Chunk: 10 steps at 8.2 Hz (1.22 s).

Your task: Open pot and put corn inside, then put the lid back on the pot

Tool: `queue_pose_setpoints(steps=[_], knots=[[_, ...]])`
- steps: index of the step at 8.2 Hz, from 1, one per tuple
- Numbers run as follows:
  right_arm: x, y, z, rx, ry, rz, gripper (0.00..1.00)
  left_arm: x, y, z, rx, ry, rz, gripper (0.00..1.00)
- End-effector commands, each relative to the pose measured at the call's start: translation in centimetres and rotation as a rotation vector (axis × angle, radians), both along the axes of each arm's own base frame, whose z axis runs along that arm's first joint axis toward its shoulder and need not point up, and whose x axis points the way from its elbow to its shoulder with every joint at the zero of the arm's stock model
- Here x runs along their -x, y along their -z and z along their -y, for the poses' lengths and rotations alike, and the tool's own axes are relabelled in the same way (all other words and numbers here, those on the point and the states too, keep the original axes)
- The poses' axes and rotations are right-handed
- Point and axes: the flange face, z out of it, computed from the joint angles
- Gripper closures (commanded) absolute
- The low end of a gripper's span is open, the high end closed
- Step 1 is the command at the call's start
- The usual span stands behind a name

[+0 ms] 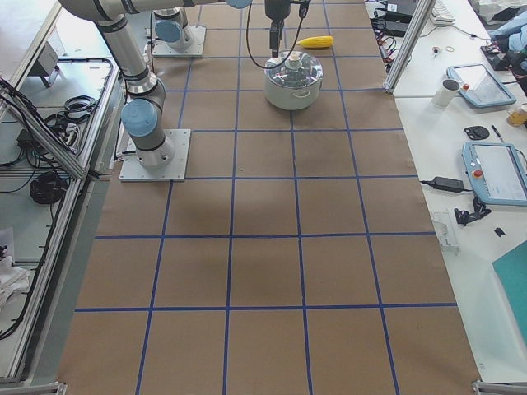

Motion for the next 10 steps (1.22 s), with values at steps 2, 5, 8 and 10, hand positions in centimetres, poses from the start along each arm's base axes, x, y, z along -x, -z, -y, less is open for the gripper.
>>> queue_pose_setpoints(steps=[2,5,8,10], knots=[[-0.1,0.0,0.0,0.001,-0.006,0.0,0.0,-0.1,0.2,0.1,-0.004,0.0,0.0,0.0],[-0.2,0.3,-0.2,-0.007,-0.034,0.002,0.0,-3.2,1.0,1.6,0.0,0.143,0.02,0.0],[-4.4,4.3,5.8,0.018,-0.056,0.026,0.0,-6.7,6.8,7.4,0.024,0.224,0.029,0.0],[-14.3,11.5,8.4,0.029,-0.049,0.018,0.0,-7.0,12.3,10.9,0.028,0.197,0.015,0.0]])
